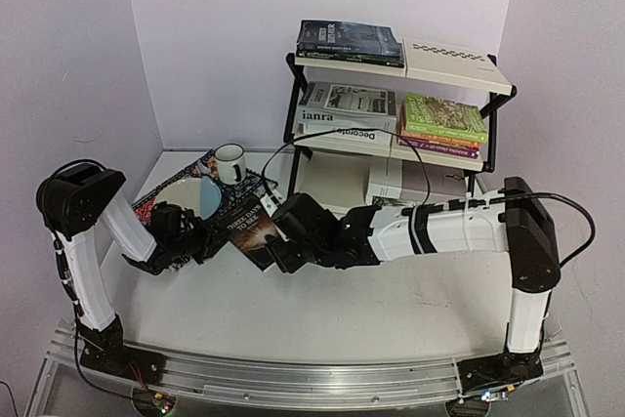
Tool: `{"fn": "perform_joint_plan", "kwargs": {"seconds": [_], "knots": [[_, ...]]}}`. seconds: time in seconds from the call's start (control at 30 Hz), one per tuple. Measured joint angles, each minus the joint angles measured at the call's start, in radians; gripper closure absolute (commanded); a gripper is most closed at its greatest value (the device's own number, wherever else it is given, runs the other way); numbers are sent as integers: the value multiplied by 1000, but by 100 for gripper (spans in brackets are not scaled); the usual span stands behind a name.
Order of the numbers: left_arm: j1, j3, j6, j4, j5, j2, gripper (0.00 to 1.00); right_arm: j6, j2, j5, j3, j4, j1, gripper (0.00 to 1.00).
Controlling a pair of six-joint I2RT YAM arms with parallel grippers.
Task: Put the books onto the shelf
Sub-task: Pick up the book at the center of the board.
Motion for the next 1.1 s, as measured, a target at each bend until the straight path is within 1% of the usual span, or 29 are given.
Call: {"fn": "perform_joint_plan", "kwargs": {"seconds": [0.1,0.17,0.33,0.43,0.53,0.77,0.97,1.1], "knots": [[-3,0,-9,13,0,3,68,27,12,-25,11,-7,-16,29],[-4,1,-11,22,3,8,68,55,33,-73,30,-10,-41,29],[-6,5,-13,47,9,24,67,131,115,-205,91,-15,-160,29],[-9,7,-13,52,9,28,67,159,169,-246,142,-21,-218,29],[-12,8,-15,63,8,35,67,169,216,-269,189,-24,-243,29],[-26,26,-24,63,8,47,67,150,332,-277,318,-25,-248,34],[-27,27,-36,66,8,50,67,112,411,-232,381,-27,-249,30],[-27,27,-38,67,8,51,67,90,446,-210,419,-29,-254,32]]}}
